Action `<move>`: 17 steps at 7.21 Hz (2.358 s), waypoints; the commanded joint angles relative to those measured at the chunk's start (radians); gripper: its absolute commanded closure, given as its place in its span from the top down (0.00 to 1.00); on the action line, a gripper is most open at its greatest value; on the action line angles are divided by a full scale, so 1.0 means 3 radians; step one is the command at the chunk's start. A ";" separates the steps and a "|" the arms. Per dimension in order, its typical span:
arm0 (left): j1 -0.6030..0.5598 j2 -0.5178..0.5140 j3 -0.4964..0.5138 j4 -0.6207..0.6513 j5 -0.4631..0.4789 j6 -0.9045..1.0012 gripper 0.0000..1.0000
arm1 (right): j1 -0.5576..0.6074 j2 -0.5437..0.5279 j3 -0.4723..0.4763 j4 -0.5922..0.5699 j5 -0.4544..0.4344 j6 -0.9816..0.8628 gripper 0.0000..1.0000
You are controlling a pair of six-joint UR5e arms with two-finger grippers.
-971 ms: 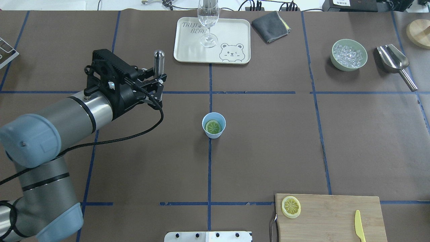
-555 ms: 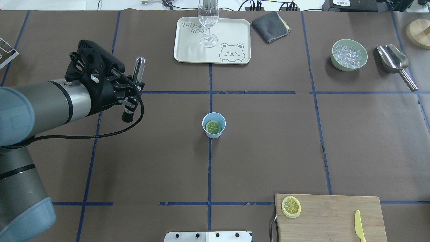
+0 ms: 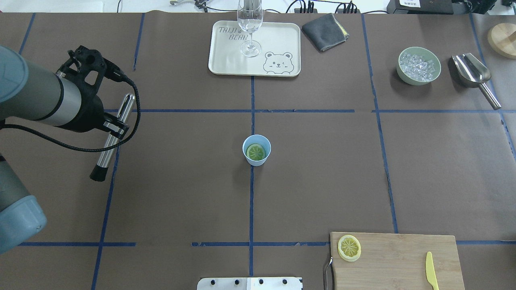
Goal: Squeeze lemon into cup
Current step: 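Carry the muddler back toward its spot and lower it to the table, then open the left gripper to release the muddler and raise away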
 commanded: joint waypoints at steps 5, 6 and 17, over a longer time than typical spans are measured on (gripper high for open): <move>-0.0534 -0.0096 0.1199 0.0811 -0.0631 0.0015 0.00 | -0.0027 0.0006 0.0294 0.0000 -0.0010 0.0008 1.00; -0.0534 -0.0085 0.1423 0.0801 -0.0636 0.0015 0.00 | -0.0027 0.0006 0.0304 0.0000 -0.0010 0.0008 1.00; -0.0514 -0.0039 0.2151 0.0142 -0.0759 -0.0026 1.00 | -0.0027 0.0031 0.0361 0.0000 -0.0015 0.0013 1.00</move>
